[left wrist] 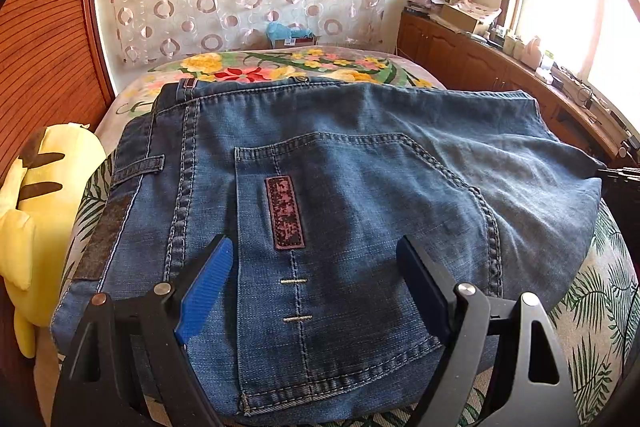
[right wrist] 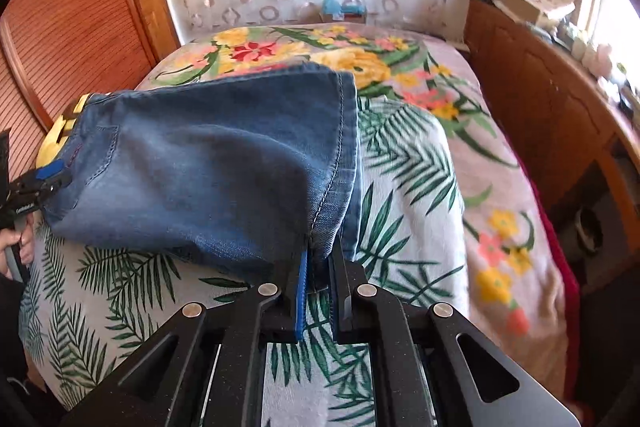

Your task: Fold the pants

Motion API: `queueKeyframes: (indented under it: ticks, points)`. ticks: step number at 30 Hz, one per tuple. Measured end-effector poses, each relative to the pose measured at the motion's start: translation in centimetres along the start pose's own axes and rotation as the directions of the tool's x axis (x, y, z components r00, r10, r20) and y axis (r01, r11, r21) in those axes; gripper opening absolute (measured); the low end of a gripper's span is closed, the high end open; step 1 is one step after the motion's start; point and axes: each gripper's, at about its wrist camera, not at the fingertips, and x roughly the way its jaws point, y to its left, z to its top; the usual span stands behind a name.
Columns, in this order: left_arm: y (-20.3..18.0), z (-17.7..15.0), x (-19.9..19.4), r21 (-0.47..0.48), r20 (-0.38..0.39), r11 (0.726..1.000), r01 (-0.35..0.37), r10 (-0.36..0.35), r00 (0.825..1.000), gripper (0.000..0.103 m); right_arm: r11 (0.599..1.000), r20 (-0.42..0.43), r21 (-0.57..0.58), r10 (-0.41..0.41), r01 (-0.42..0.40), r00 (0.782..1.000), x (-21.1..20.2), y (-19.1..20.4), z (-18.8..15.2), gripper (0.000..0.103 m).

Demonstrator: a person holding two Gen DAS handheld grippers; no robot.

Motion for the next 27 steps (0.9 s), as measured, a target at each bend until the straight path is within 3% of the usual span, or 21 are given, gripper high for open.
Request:
queueKeyframes:
  ticks: [5, 7, 13, 23, 27]
  points:
    - [-0.1, 0.0, 0.0, -0.001, -0.004, 1.000, -0.002, 0.002, 1.000, 0.084, 0.999, 0.009, 0.042, -0.028, 0.028, 1.000, 1.5, 0.0, 0.2, 0.031]
    - [-0.1, 0.0, 0.0, 0.000, -0.004, 1.000, -0.003, 0.003, 1.000, 0.084, 0.997, -0.007, 0.052, -0.056, 0.056, 0.998, 2.2, 0.5, 0.3, 0.046]
    - [0.0, 0.0, 0.0, 0.000, -0.005, 1.000, -0.003, 0.003, 1.000, 0.084, 0.993, -0.052, 0.115, -0.025, 0.031, 0.998, 4.4, 1.0, -0.1, 0.046]
    - [0.3, 0.2, 0.0, -0.002, -0.003, 1.000, -0.003, 0.003, 1.000, 0.084, 0.993, -0.044, 0.053, -0.106, 0.108, 0.993, 4.5, 3.0, -0.5, 0.045]
    - [0.7, 0.0, -1.2, -0.021, -0.001, 1.000, -0.005, 0.005, 1.000, 0.084, 0.995, -0.015, 0.033, -0.093, 0.093, 0.996, 4.5, 3.1, -0.9, 0.035]
